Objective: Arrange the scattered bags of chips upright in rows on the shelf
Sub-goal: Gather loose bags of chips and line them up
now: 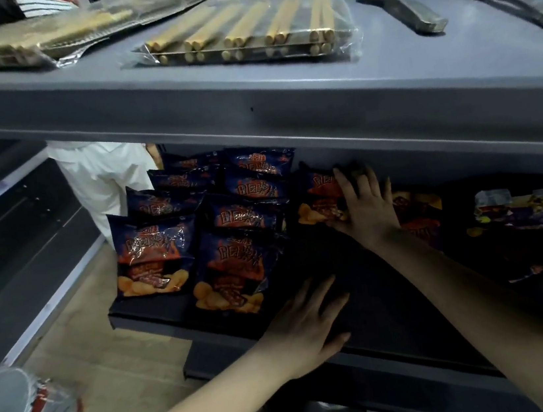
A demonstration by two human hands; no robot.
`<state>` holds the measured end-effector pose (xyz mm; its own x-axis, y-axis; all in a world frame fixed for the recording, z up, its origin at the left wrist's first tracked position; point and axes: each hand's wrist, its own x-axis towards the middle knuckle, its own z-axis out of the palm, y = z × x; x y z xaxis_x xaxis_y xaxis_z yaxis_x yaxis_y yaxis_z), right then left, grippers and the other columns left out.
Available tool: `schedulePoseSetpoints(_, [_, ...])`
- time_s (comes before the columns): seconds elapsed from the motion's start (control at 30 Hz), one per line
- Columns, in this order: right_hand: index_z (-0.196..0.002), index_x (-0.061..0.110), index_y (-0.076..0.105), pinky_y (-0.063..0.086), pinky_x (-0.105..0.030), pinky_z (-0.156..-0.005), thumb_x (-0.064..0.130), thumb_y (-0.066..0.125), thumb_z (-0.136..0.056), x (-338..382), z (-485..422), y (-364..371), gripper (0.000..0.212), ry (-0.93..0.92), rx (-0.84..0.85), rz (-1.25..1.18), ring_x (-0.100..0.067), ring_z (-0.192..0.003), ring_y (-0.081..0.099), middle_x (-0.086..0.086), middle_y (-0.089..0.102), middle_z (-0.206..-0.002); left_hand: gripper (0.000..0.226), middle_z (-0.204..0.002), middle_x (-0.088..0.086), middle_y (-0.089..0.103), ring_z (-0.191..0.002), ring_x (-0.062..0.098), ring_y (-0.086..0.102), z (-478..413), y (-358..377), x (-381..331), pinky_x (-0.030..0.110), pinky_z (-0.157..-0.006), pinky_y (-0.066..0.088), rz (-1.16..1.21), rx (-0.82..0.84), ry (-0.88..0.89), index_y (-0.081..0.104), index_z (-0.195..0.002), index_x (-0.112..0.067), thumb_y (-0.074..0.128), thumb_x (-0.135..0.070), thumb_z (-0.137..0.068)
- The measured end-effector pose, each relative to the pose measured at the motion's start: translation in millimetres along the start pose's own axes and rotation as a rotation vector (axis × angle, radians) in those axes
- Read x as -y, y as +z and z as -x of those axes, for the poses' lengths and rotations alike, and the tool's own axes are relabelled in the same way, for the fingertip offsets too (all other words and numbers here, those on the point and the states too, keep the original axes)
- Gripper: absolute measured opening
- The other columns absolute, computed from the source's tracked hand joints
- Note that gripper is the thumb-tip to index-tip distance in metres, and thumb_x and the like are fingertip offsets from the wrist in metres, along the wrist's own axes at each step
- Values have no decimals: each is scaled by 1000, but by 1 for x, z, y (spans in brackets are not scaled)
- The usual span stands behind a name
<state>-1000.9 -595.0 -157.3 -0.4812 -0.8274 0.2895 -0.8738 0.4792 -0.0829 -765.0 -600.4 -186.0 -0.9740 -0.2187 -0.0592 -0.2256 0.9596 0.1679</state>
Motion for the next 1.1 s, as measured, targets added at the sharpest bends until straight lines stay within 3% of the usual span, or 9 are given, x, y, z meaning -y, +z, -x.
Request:
schedulePoseSetpoints(0.23, [-148, 37, -7, 2, -63, -111, 51, 63, -81, 12, -11, 12, 98, 30, 47, 15, -29, -145, -13, -6, -6, -158, 61, -158, 0, -6, -144, 25, -12, -10, 4, 5, 38, -115, -5, 45, 56, 29, 12, -150, -26, 31, -51, -97])
schedulePoseSetpoints(0.53, [-149, 35, -9, 2, -65, -109, 51, 62, -83, 24, -17, 9, 98, 132, 137, 74, -32, -143, -17, -4, -19, -157, 62, -158, -1, -9, -143, 25, -16, -14, 11, 8, 40, -114, -8, 69, 100, 44, 7, -150, -27, 26, -52, -96])
schedulePoseSetpoints(0.9, [-148, 30, -15, 7, -64, -110, 61, 52, -84, 34, -5, 7, 98, 268, 145, 98, -38, -144, -2, -2, -4, -159, 61, -158, 5, -8, -142, 33, -15, -18, 11, 6, 47, -115, -5, 49, 144, 68, 7, -150, -22, 24, -49, -98])
schedulePoseSetpoints(1.1, [-148, 28, -18, 7, -65, -109, 61, 51, -85, 43, -3, 3, 99, 319, 123, 84, -40, -144, -1, -3, -7, -159, 62, -158, 6, -6, -142, 34, -12, -18, 7, 5, 47, -115, -3, 43, 147, 79, 8, -150, -20, 25, -49, -98])
